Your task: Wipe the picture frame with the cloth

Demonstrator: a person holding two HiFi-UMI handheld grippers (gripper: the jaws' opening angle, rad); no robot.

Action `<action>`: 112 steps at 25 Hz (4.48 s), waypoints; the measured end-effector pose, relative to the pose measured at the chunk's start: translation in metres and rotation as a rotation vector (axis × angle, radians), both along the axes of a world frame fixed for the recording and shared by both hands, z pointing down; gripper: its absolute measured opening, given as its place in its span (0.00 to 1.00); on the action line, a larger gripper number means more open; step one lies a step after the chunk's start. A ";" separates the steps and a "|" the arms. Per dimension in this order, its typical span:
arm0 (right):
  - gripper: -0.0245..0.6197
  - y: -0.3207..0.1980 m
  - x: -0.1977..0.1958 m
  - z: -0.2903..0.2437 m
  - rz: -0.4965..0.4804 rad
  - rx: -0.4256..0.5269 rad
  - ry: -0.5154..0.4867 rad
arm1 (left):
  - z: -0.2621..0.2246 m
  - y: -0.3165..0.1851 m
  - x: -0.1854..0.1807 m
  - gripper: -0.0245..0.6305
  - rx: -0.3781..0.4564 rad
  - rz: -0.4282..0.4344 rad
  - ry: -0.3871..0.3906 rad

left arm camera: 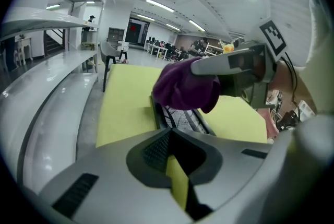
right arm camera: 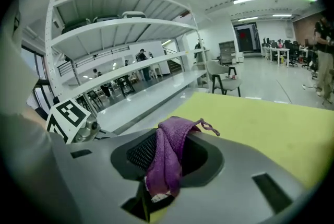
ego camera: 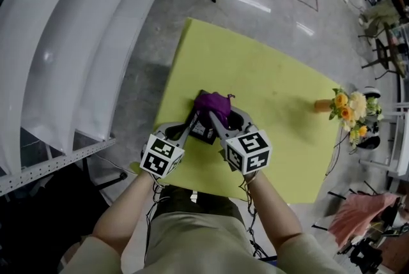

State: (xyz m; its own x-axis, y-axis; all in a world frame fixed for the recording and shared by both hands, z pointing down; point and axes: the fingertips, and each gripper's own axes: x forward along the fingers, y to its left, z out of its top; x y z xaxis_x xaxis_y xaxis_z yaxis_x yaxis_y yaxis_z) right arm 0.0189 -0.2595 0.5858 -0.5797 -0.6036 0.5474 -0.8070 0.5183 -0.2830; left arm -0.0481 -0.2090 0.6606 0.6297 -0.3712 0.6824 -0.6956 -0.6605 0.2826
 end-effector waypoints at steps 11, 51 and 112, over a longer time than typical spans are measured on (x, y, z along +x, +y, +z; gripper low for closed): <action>0.22 0.021 -0.013 0.071 -0.114 -0.100 0.214 | 0.009 0.004 -0.001 0.05 -0.021 -0.035 -0.010; 0.21 0.097 0.022 0.079 -0.104 -0.239 0.221 | 0.012 0.008 -0.016 0.06 -0.057 -0.052 -0.073; 0.21 0.135 0.126 -0.335 0.230 0.545 -0.064 | -0.396 0.020 -0.002 0.05 0.766 -0.102 0.122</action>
